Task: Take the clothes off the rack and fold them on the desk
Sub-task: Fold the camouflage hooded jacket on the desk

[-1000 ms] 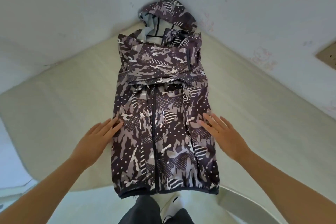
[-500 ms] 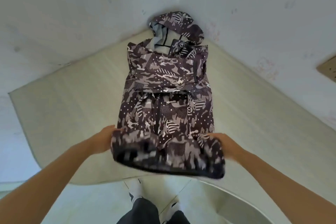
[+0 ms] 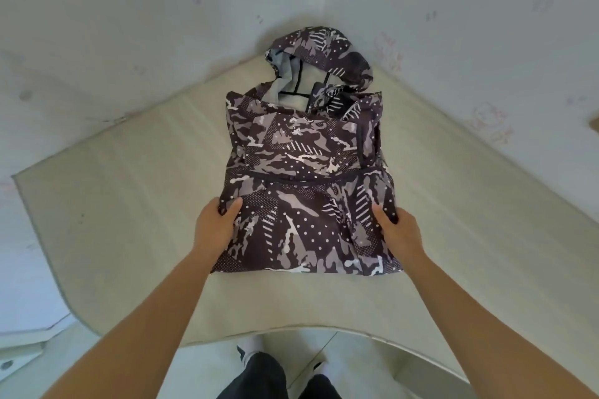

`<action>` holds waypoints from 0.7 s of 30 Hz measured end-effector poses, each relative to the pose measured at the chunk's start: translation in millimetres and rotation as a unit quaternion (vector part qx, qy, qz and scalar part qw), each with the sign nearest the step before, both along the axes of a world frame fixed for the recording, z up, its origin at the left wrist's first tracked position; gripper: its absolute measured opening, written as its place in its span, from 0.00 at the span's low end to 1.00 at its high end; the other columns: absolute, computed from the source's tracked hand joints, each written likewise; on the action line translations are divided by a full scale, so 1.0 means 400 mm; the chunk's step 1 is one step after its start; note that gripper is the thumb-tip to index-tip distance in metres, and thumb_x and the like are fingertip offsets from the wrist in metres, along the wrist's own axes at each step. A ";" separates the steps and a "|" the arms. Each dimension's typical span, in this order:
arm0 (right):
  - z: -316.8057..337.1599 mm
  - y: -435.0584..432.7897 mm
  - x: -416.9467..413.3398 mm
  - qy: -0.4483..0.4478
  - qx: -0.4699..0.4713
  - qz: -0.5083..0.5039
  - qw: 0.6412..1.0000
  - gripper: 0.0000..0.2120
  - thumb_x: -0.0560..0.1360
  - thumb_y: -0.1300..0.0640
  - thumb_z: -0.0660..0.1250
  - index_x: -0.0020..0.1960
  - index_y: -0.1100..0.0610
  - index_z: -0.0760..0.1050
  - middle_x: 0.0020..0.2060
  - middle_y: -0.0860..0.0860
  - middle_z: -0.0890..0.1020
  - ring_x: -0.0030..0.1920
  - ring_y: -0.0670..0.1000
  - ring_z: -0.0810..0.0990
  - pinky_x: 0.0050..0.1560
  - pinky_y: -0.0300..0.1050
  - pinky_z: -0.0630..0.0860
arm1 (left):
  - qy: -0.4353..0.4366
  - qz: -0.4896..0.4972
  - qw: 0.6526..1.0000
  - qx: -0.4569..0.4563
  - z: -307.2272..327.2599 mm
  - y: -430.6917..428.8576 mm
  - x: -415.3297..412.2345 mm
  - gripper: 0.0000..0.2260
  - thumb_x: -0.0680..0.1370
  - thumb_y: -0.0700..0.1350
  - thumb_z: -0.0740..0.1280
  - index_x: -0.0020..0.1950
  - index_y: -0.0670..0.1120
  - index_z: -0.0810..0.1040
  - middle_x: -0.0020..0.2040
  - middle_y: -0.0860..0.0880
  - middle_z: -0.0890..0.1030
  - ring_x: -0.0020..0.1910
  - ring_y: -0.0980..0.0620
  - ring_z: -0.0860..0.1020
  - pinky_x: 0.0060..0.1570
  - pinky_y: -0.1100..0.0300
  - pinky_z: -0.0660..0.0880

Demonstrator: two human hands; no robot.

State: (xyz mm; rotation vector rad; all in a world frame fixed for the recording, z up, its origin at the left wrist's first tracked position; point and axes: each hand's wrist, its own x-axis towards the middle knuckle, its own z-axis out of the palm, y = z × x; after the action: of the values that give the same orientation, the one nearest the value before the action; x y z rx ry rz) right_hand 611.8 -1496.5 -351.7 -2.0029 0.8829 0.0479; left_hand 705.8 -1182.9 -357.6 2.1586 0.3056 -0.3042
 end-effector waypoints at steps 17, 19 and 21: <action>-0.090 0.039 0.018 0.090 -0.380 0.342 0.855 0.29 0.77 0.32 0.34 0.76 0.36 0.39 0.78 0.47 0.45 0.78 0.54 0.46 0.75 0.56 0.47 | -0.185 -0.398 0.836 0.329 -0.118 -0.044 -0.010 0.29 0.79 0.68 0.45 0.78 0.61 0.47 0.80 0.51 0.45 0.78 0.44 0.44 0.75 0.43 0.51; -0.106 0.037 -0.013 0.100 -0.364 0.343 0.860 0.29 0.76 0.30 0.32 0.75 0.35 0.35 0.77 0.46 0.40 0.78 0.52 0.41 0.75 0.55 0.44 | -0.176 -0.405 0.838 0.321 -0.135 -0.031 -0.032 0.30 0.78 0.69 0.45 0.78 0.62 0.44 0.79 0.51 0.40 0.78 0.44 0.41 0.75 0.42 0.49; -0.107 0.055 -0.064 0.106 -0.358 0.327 0.868 0.29 0.76 0.30 0.33 0.75 0.35 0.36 0.77 0.46 0.41 0.77 0.52 0.40 0.76 0.56 0.45 | -0.169 -0.400 0.844 0.316 -0.138 -0.022 -0.076 0.30 0.78 0.70 0.45 0.77 0.63 0.43 0.79 0.52 0.40 0.78 0.44 0.40 0.75 0.42 0.49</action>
State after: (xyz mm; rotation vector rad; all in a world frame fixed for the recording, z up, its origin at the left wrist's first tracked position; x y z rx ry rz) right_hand 586.2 -1474.5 -394.7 -2.9770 0.3038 0.3767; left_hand 675.5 -1191.7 -412.7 2.8491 -0.8464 -0.2941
